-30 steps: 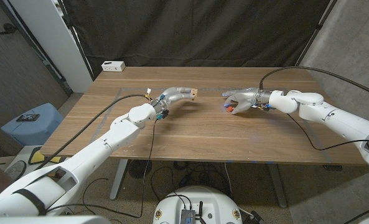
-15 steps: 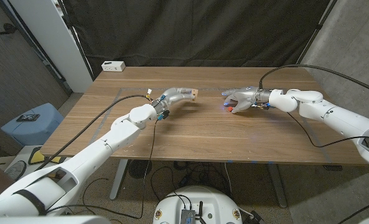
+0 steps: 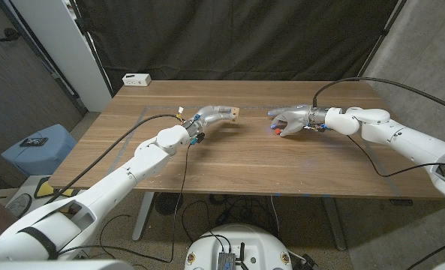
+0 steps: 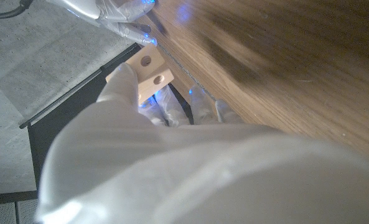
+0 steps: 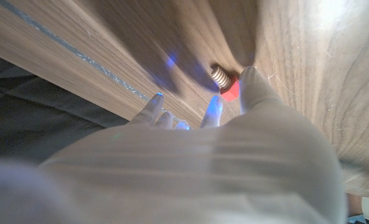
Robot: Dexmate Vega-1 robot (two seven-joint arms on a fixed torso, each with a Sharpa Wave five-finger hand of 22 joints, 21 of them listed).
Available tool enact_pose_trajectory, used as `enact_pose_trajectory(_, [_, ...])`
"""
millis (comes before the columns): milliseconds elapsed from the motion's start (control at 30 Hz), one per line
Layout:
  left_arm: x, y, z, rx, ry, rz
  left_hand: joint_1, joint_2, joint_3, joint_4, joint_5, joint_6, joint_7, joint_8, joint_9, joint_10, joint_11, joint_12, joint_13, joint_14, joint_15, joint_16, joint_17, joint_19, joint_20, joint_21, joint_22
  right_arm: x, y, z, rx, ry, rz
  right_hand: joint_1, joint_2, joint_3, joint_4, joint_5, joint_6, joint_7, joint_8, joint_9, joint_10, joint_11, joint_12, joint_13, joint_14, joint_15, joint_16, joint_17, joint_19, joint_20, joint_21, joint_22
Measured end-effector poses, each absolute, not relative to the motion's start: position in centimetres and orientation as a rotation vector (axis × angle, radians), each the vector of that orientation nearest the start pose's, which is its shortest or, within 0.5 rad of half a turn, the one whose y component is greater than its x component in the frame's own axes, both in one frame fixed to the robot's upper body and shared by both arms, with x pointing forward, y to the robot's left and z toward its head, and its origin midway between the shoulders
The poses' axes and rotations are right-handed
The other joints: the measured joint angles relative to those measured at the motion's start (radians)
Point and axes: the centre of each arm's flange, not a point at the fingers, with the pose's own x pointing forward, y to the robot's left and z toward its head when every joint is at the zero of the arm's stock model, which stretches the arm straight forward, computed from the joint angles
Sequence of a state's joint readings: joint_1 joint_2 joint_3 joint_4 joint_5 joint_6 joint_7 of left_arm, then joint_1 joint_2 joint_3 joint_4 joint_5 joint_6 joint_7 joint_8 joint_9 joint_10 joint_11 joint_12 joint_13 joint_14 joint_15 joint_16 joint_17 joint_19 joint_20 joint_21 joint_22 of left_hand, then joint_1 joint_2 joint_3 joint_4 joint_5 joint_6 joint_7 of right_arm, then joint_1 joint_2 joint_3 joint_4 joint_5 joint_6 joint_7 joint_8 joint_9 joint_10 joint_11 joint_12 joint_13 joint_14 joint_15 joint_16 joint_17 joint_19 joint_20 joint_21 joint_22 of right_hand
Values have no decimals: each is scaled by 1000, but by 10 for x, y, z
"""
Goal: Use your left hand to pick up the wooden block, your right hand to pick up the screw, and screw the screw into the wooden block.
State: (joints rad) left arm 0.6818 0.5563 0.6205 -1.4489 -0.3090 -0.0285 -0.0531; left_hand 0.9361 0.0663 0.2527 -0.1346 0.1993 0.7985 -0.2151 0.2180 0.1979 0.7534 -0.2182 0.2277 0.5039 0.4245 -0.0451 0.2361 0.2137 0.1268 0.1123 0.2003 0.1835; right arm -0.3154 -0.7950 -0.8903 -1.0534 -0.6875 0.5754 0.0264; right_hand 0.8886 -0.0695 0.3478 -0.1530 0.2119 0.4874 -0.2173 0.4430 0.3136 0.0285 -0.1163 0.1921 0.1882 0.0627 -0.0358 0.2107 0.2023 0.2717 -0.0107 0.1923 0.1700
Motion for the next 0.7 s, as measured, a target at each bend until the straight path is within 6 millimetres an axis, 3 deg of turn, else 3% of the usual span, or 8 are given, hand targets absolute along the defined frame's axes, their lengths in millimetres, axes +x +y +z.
enact_pose_trajectory(700, [653,170,-2,481,-502,-417,0,0,-1,-1,1,2,-1,1,0,0,0,0,0,0,0,0,0,0,0,9,0,680,-285,22,-1813,-682,387,7,7,-4,4,0,76,3,45,16,15,4,4,0,11,0,0,5,6,-6,0,0])
